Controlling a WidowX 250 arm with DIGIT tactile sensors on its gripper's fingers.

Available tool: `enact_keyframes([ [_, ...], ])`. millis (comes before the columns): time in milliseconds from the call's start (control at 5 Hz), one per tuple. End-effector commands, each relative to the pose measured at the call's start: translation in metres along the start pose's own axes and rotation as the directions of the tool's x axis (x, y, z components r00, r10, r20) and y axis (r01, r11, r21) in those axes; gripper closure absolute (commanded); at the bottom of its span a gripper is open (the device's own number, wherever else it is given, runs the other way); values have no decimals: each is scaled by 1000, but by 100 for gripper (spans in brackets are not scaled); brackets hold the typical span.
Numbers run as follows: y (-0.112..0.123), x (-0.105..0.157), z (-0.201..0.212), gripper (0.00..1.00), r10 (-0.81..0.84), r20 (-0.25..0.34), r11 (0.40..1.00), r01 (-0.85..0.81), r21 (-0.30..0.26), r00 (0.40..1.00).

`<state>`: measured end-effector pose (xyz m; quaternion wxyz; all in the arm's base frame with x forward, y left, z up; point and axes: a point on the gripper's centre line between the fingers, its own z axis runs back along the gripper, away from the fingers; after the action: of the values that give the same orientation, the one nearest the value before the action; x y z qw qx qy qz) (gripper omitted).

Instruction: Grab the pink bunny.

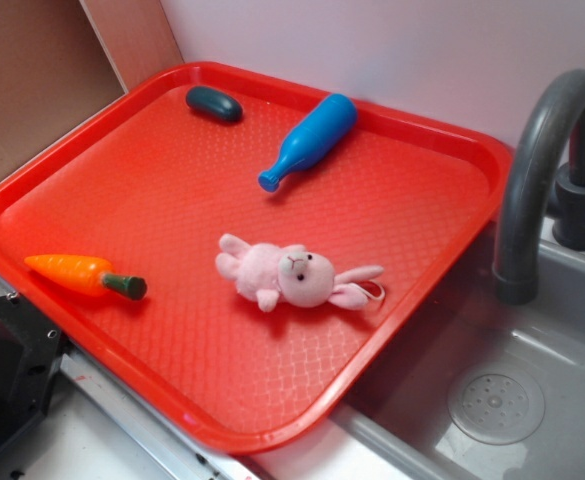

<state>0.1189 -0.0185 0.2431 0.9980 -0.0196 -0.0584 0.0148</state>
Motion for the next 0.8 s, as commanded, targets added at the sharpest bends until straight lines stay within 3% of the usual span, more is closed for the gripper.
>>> enact_keyframes([
  [0,0,0,0,0,0,0,1000,0,0,1000],
  [200,-13,24,-25,0,-174,62,984,176,-30,983],
  [600,-50,49,-63,0,-588,107,807,590,17,802],
])
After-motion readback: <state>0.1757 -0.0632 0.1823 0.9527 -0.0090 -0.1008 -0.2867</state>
